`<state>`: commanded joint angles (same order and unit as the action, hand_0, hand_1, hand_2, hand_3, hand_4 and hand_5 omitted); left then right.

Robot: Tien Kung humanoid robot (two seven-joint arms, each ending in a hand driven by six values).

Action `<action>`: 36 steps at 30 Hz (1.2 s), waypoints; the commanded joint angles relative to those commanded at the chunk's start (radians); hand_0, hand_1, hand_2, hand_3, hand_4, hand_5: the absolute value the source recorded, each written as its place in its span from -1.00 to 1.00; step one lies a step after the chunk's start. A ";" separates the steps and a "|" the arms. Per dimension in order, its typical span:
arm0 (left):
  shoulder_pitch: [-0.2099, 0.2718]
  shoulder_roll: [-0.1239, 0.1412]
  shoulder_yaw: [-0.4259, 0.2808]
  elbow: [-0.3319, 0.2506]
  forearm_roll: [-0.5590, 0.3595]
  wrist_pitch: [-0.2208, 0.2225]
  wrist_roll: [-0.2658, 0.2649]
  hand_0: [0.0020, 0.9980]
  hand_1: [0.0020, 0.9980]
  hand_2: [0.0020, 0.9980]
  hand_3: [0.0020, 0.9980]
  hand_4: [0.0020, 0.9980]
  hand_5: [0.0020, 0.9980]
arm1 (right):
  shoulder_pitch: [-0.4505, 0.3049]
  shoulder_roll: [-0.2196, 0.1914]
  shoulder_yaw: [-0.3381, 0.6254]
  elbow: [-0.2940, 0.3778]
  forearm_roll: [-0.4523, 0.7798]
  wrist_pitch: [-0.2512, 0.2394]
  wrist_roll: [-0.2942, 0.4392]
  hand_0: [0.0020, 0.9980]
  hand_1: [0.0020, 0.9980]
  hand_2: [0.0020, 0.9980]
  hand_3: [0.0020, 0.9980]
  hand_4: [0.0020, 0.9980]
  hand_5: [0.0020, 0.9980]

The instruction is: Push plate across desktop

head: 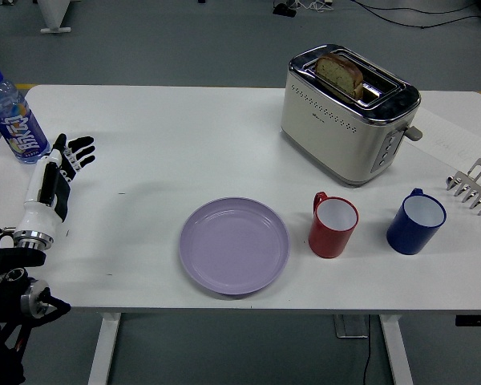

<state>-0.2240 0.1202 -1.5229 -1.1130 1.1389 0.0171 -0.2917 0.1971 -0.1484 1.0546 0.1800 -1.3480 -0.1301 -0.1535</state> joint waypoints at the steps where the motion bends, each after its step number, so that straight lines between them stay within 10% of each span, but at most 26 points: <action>1: 0.001 0.001 -0.014 -0.002 0.007 -0.004 0.006 0.50 0.54 0.52 0.28 0.24 1.00 | 0.000 0.000 0.000 0.000 0.000 0.000 0.000 0.28 0.21 0.34 0.22 -0.63 -0.76; 15: 0.033 0.001 -0.259 -0.028 0.092 -0.122 0.179 0.50 0.54 0.51 0.29 0.24 1.00 | 0.003 0.003 0.003 0.000 -0.003 0.001 -0.003 0.28 0.21 0.34 0.22 -0.63 -0.76; 36: 0.043 -0.014 -0.298 -0.025 0.025 -0.122 0.183 0.49 0.54 0.52 0.30 0.25 1.00 | -0.003 0.004 0.004 0.000 -0.006 0.001 -0.005 0.28 0.21 0.34 0.22 -0.63 -0.76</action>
<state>-0.1815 0.1059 -1.8211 -1.1381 1.1636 -0.1049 -0.1083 0.1944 -0.1443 1.0586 0.1800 -1.3537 -0.1292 -0.1589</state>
